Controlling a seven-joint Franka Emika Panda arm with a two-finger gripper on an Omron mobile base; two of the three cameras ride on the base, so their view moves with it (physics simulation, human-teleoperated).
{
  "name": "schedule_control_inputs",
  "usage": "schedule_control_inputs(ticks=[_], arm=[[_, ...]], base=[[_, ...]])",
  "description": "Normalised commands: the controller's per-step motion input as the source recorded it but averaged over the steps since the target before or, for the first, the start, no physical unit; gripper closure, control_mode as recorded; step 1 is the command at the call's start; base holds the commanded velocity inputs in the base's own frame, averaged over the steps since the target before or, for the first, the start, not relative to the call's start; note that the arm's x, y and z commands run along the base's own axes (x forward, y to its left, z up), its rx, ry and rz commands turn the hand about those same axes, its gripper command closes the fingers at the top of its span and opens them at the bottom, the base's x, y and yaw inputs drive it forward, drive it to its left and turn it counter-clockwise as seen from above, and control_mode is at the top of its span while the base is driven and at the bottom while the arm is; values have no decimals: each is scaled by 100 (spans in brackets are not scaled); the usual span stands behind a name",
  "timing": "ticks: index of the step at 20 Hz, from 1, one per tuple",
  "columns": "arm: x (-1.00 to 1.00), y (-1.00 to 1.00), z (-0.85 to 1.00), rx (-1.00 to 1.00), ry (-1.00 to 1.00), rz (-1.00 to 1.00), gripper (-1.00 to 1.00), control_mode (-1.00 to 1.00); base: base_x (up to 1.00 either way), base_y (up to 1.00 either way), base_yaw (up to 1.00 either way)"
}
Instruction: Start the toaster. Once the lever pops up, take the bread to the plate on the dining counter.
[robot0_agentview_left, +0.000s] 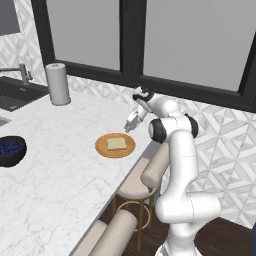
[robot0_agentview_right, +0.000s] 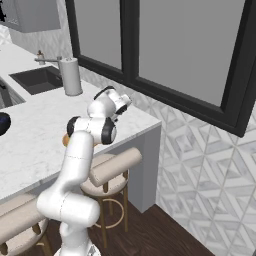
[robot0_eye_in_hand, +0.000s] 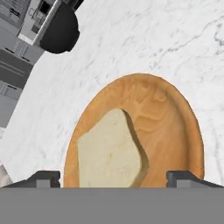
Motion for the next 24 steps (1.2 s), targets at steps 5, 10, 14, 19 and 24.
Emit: schedule_control_inputs(ticks=[5,10,14,19,24], arm=[[-88,6,24,-10,-44,0,-100,-100],[-100,41,0,-32,-74,0,-100,-100],[-100,42,0,-38,-84,0,-100,-100],[-100,25,0,-28,-88,0,-100,-100],[-100,10,36,-10,-75,0,-100,-100]], base=[[0,0,0],[0,0,0],[0,0,0],[0,0,0],[0,0,0]])
